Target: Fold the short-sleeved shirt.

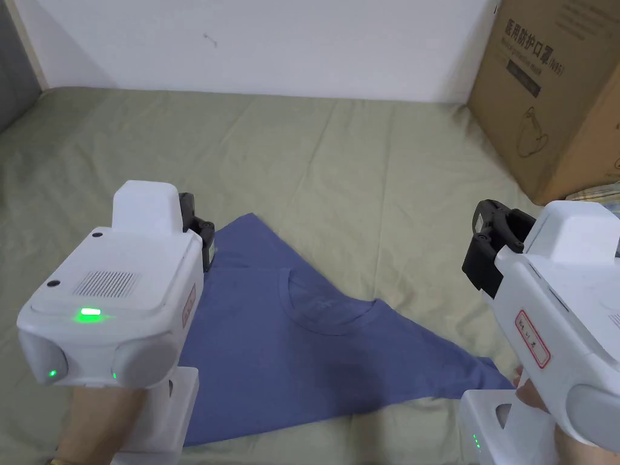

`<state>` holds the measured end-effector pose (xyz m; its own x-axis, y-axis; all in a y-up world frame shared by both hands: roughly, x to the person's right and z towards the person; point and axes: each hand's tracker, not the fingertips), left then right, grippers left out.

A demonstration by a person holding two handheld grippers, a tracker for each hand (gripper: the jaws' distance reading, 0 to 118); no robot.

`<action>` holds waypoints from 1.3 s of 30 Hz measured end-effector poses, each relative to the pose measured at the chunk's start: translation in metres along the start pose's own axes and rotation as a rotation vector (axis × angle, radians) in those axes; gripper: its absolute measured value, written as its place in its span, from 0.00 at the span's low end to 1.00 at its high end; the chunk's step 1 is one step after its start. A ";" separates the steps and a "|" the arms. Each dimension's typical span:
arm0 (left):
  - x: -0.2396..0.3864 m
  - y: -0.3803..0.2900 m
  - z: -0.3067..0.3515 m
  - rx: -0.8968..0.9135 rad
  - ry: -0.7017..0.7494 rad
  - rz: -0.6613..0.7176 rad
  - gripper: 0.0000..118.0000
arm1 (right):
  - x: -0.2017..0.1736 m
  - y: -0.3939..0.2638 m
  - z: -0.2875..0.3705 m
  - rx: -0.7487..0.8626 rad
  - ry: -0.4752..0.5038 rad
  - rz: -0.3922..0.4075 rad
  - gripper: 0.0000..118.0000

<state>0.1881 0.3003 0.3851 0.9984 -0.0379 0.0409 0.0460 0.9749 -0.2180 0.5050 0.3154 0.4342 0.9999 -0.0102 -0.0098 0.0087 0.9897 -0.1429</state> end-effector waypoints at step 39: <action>0.034 -0.073 -0.474 -1.036 -0.192 -0.143 0.43 | 0.059 -0.100 -0.132 -0.401 -0.063 0.025 0.00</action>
<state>0.2338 0.1234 -0.0595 0.9642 -0.0137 0.2650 0.2569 0.2978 -0.9194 0.5616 0.1973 0.3170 0.9986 0.0345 0.0407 -0.0085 0.8554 -0.5179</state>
